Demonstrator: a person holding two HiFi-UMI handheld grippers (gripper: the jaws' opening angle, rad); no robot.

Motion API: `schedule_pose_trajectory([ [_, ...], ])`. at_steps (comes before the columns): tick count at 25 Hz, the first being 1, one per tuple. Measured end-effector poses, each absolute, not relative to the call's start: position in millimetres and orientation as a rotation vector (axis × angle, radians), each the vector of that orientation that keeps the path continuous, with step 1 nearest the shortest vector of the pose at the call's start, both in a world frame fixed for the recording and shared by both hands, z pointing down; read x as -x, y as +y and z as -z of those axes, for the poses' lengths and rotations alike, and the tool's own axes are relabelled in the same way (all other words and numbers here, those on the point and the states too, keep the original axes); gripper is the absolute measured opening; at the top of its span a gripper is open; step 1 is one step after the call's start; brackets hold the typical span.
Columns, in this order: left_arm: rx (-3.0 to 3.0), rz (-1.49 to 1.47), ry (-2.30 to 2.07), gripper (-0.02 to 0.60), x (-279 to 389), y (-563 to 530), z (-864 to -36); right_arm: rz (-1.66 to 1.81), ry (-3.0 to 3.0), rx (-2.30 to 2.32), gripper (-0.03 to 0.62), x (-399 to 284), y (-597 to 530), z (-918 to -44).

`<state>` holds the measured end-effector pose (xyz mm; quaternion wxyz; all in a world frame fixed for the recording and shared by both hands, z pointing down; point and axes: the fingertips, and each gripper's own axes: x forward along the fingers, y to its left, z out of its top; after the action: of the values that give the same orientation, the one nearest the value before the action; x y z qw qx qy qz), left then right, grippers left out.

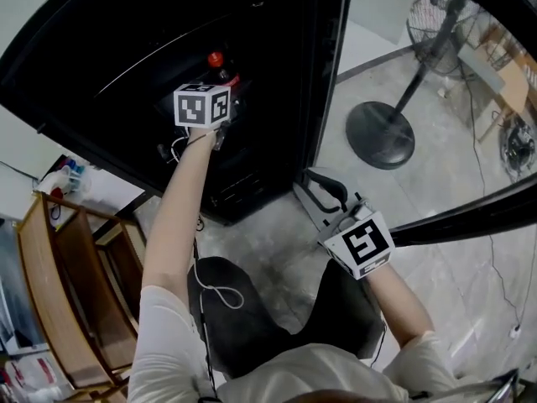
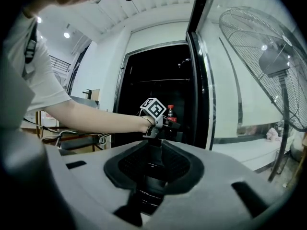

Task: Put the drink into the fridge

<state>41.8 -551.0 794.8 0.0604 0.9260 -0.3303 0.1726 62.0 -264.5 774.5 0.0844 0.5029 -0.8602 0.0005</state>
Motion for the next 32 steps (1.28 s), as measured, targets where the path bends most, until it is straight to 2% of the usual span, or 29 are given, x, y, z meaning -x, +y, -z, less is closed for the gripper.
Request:
schedule_pose_trajectory([
  [10, -2.855, -0.491, -1.101, 0.304, -41, -548, -784, 0.04, -2.556, -1.488, 0.084, -55, -263, -765],
  [12, -2.856, -0.458, -1.134, 0.337, -36, -547, -780, 0.033, -2.556, -1.492, 0.084, -56, -262, -766],
  [15, -2.872, -0.423, -1.174, 0.356, -27, -540, -769, 0.029, -2.562, -1.495, 0.084, -55, -262, -766],
  [25, -2.94, -0.374, -1.225, 0.356, 3, -494, -739, 0.059, -2.585, -1.489, 0.084, -49, -262, -754],
  [28, -2.992, -0.335, -1.184, 0.339, 6, -474, -726, 0.091, -2.59, -1.504, 0.074, -48, -268, -750],
  [32, -3.055, -0.25, -1.151, 0.255, 16, -445, -714, 0.152, -2.585, -1.542, 0.031, -47, -278, -749],
])
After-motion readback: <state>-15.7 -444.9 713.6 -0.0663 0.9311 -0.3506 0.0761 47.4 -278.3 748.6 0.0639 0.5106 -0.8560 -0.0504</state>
